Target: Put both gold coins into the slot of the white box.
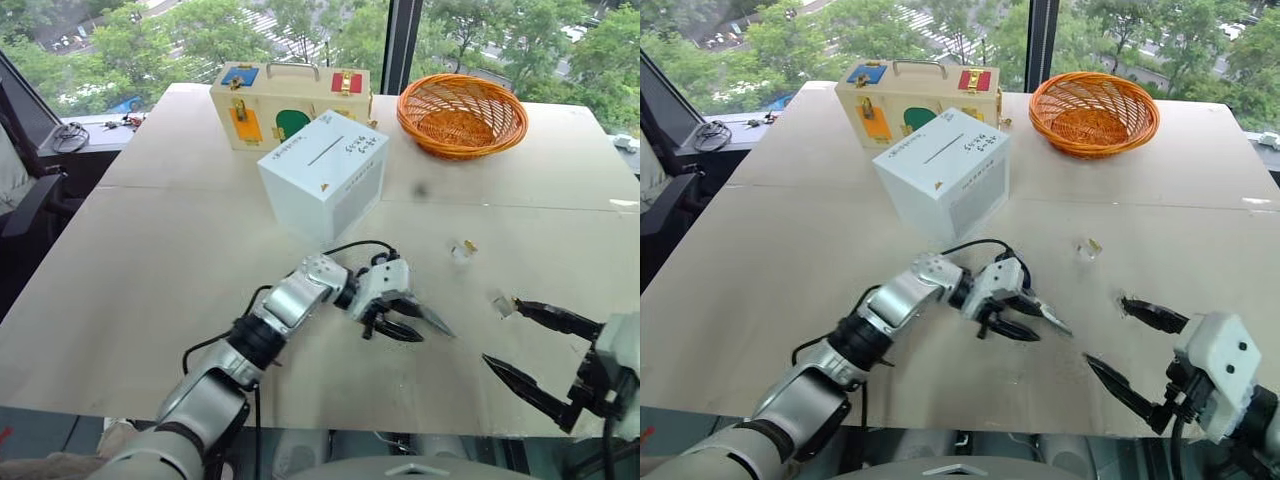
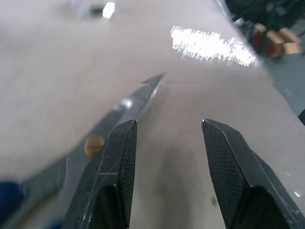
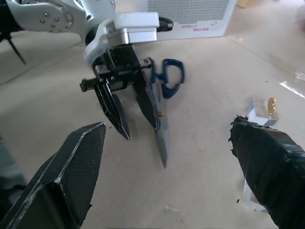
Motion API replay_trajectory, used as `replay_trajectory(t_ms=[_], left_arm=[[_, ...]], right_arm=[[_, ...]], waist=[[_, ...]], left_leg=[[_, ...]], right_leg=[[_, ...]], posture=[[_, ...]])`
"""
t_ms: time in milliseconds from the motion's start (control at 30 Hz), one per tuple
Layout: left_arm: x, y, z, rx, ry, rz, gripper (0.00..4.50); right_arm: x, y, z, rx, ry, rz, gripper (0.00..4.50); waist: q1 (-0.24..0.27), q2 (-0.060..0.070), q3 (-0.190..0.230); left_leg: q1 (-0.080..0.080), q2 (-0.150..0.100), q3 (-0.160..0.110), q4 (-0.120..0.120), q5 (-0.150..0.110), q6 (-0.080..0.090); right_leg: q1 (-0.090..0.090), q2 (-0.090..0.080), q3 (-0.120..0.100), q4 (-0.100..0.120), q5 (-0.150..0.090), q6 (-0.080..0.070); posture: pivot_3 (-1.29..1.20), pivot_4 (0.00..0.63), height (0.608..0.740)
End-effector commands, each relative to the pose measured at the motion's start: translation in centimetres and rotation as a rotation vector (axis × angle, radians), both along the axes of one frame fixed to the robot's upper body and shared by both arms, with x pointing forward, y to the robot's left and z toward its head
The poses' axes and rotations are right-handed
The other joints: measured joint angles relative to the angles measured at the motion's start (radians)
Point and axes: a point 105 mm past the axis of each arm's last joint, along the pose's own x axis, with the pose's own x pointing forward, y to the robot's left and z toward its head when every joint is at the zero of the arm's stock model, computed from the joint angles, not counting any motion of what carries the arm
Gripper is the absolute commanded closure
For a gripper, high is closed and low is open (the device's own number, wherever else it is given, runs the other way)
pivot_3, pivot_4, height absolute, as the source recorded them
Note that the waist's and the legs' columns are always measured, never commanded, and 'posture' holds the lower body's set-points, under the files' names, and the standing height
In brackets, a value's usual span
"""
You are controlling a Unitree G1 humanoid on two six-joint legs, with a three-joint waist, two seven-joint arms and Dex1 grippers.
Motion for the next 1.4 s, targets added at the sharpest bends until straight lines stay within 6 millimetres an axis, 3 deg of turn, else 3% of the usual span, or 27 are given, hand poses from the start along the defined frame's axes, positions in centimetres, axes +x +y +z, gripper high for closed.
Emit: replay_trajectory(t_ms=[33, 167, 233, 333, 400, 433, 667, 833, 1033, 1100, 1133, 1233, 1367, 1400], left_arm=[[0.0, 1.2, 2.6, -0.076, -0.038, -0.018, 2.32], [-1.1, 3.7, 6.5, -0.201, -0.087, 0.028, 2.32], [-2.0, 5.9, 8.6, -0.227, -0.038, 0.07, 2.32], [-3.0, 10.1, 9.9, -0.224, -0.065, 0.17, 1.16], [-3.2, 11.5, 9.8, -0.215, -0.085, 0.231, 0.2], [-3.4, 12.1, 9.8, -0.228, -0.083, 0.248, 0.01], [-4.2, 15.1, 9.4, -0.227, -0.12, 0.336, 0.01], [-4.4, 15.9, 9.5, -0.202, -0.129, 0.345, 0.01], [-3.8, 15.5, 10.0, -0.214, -0.149, 0.357, 0.0], [-3.7, 15.4, 10.0, -0.217, -0.149, 0.358, 0.0], [-3.7, 15.4, 10.0, -0.218, -0.15, 0.359, 0.0], [-3.6, 15.1, 9.9, -0.23, -0.146, 0.349, 0.0], [-3.2, 14.6, 9.9, -0.268, -0.15, 0.336, 0.0], [-3.1, 14.4, 9.9, -0.281, -0.146, 0.332, 0.0]], right_arm=[[0.8, 1.1, -0.9, 0.009, 0.027, -0.017, 0.0], [3.4, 1.4, -2.8, -0.001, 0.042, -0.046, 0.0], [4.7, 1.8, -3.7, -0.005, 0.053, -0.049, 0.0], [7.0, 3.0, -4.7, -0.039, 0.058, -0.005, 0.0], [7.8, 3.7, -5.1, -0.06, 0.059, 0.035, 0.0], [8.1, 4.2, -5.4, -0.061, 0.072, 0.054, 0.0], [9.3, 5.9, -7.1, -0.092, 0.122, 0.107, 0.0], [10.5, 6.4, -8.2, -0.098, 0.166, 0.073, 0.0], [10.3, 6.9, -11.0, -0.126, 0.265, 0.06, 2.74], [10.0, 6.8, -11.1, -0.126, 0.269, 0.076, 3.75], [9.9, 6.8, -11.0, -0.125, 0.267, 0.084, 4.0], [9.7, 6.7, -9.7, -0.098, 0.218, 0.119, 4.16], [9.6, 6.8, -4.7, 0.066, 0.04, 0.171, 4.16], [9.7, 6.5, -2.6, 0.129, -0.011, 0.157, 4.16]], waist=[[-0.009, 0.0, 0.0], [-0.017, 0.001, 0.0], [-0.015, 0.001, 0.0], [-0.033, 0.002, 0.001], [-0.032, 0.003, 0.002], [-0.027, 0.003, 0.002], [-0.008, 0.002, 0.002], [-0.011, 0.002, 0.002], [-0.018, 0.0, 0.0], [-0.019, -0.001, -0.001], [-0.019, -0.001, -0.001], [-0.019, -0.001, -0.001], [-0.008, 0.0, 0.0], [-0.01, 0.001, 0.001]], left_leg=[[0.001, 0.0, 0.0, -0.001, 0.0, 0.0], [0.001, 0.004, -0.002, -0.001, 0.0, 0.0], [0.002, 0.004, -0.003, -0.002, 0.0, 0.0], [0.002, 0.005, -0.001, -0.002, 0.0, 0.0], [0.002, 0.005, -0.001, -0.002, 0.0, 0.0], [0.002, 0.004, -0.001, -0.002, 0.0, 0.0], [0.0, 0.002, 0.0, -0.001, 0.0, 0.0], [0.001, 0.003, 0.001, -0.001, 0.0, 0.0], [0.003, 0.004, 0.001, -0.001, 0.0, -0.001], [0.003, 0.004, 0.001, -0.002, 0.0, -0.001], [0.003, 0.004, 0.001, -0.002, 0.0, -0.001], [0.003, 0.004, 0.001, -0.002, 0.0, -0.001], [0.002, 0.004, 0.0, -0.003, 0.0, -0.001], [0.001, 0.004, 0.001, -0.003, 0.0, -0.001]], right_leg=[[0.0, 0.001, 0.0, 0.0, 0.0, 0.0], [-0.001, 0.005, 0.0, 0.001, 0.001, -0.001], [-0.001, 0.006, 0.0, 0.001, 0.0, -0.001], [-0.001, 0.006, 0.001, 0.001, 0.0, -0.001], [-0.001, 0.005, 0.002, 0.001, 0.0, -0.001], [-0.001, 0.005, 0.002, 0.001, 0.0, -0.001], [-0.001, 0.004, 0.005, -0.001, 0.0, -0.001], [-0.001, 0.005, 0.005, 0.0, 0.0, -0.001], [-0.001, 0.007, 0.005, 0.001, 0.001, -0.001], [-0.001, 0.007, 0.005, 0.001, 0.001, -0.001], [-0.001, 0.007, 0.005, 0.001, 0.001, -0.001], [-0.001, 0.007, 0.005, 0.001, 0.001, -0.001], [-0.001, 0.007, 0.005, 0.0, 0.0, -0.001], [-0.001, 0.007, 0.005, 0.0, 0.0, -0.001]], posture=[[0.0, 0.15, 0.74], [0.0, 0.15, 0.74], [0.0, 0.15, 0.74], [0.0, 0.15, 0.74], [0.0, 0.15, 0.74], [0.0, 0.15, 0.74], [0.0, 0.15, 0.74], [0.0, 0.15, 0.74], [0.0, 0.15, 0.74], [0.0, 0.15, 0.74], [0.0, 0.15, 0.74], [0.0, 0.15, 0.74], [0.0, 0.15, 0.74], [0.0, 0.15, 0.74]])
